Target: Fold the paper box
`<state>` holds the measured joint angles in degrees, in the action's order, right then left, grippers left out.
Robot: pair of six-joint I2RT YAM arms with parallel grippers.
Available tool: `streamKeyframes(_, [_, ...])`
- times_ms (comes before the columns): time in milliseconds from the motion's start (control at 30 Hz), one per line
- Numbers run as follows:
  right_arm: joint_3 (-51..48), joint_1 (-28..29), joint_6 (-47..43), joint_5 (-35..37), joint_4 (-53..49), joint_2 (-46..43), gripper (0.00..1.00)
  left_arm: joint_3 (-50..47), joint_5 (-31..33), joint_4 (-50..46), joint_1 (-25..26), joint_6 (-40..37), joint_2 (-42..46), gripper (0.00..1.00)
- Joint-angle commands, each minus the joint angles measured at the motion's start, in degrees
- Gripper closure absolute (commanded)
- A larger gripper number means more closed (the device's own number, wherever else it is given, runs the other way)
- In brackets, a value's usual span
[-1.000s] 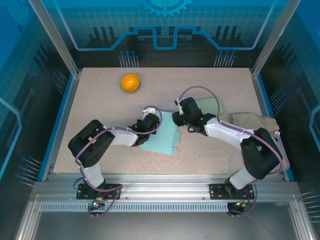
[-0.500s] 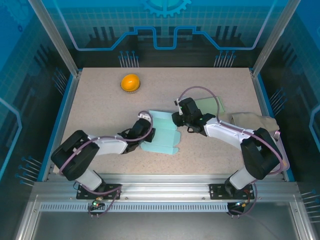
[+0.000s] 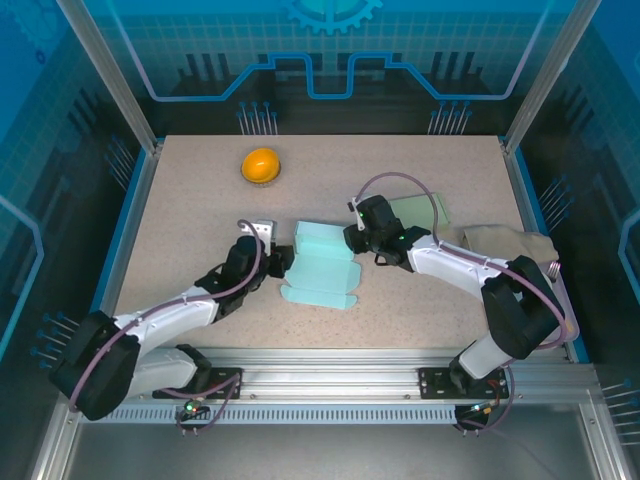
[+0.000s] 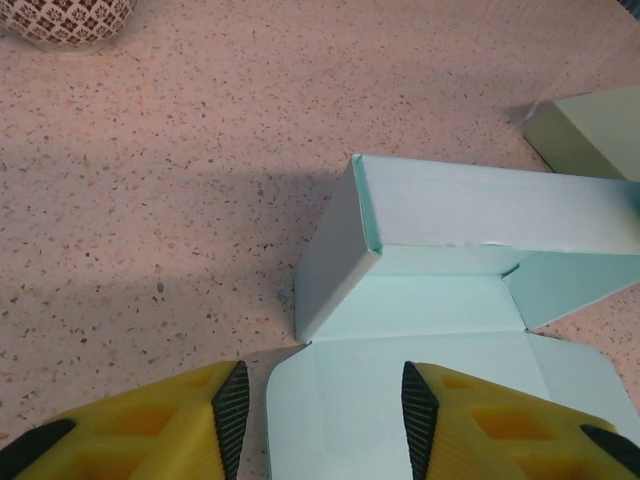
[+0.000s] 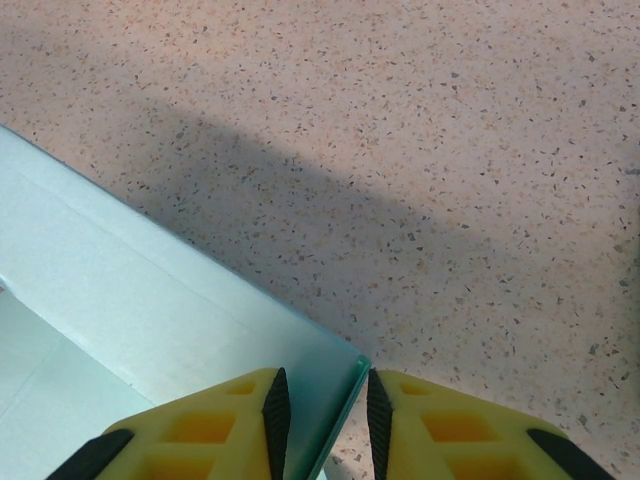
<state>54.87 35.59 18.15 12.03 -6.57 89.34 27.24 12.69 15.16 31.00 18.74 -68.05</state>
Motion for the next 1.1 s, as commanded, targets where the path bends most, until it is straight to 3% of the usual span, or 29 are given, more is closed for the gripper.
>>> streamKeyframes(0, [-0.5, 1.2, -1.6, 0.9, -6.7, 2.2, 0.7, 4.6, -4.9, -5.0, -1.9, 4.6, -0.8, 0.52])
streamKeyframes(133, [-0.9, 1.6, -2.6, 1.1, -6.1, 1.8, 0.7, 10.5, -4.6, -10.1, -3.0, 10.6, -2.7, 0.52])
streamKeyframes(300, [-0.7, 1.8, -3.3, 0.6, -6.0, 1.9, 0.7, 13.4, -7.4, -7.9, -3.2, 16.5, -4.7, 0.5])
streamKeyframes(633, [-0.9, 2.2, -3.4, 0.8, -5.7, 1.8, 0.7, 18.9, -9.6, -8.7, -3.2, 16.9, -15.6, 0.56])
streamKeyframes(767, [-1.1, 2.3, -3.5, 0.9, -5.6, 2.0, 0.7, 19.3, -10.1, -8.2, -3.2, 17.6, -18.0, 0.64])
streamKeyframes(1067, [-1.6, 2.7, -3.1, 0.8, -4.8, 3.2, 0.7, 17.6, -11.6, -5.6, -3.1, 25.2, -21.8, 0.93])
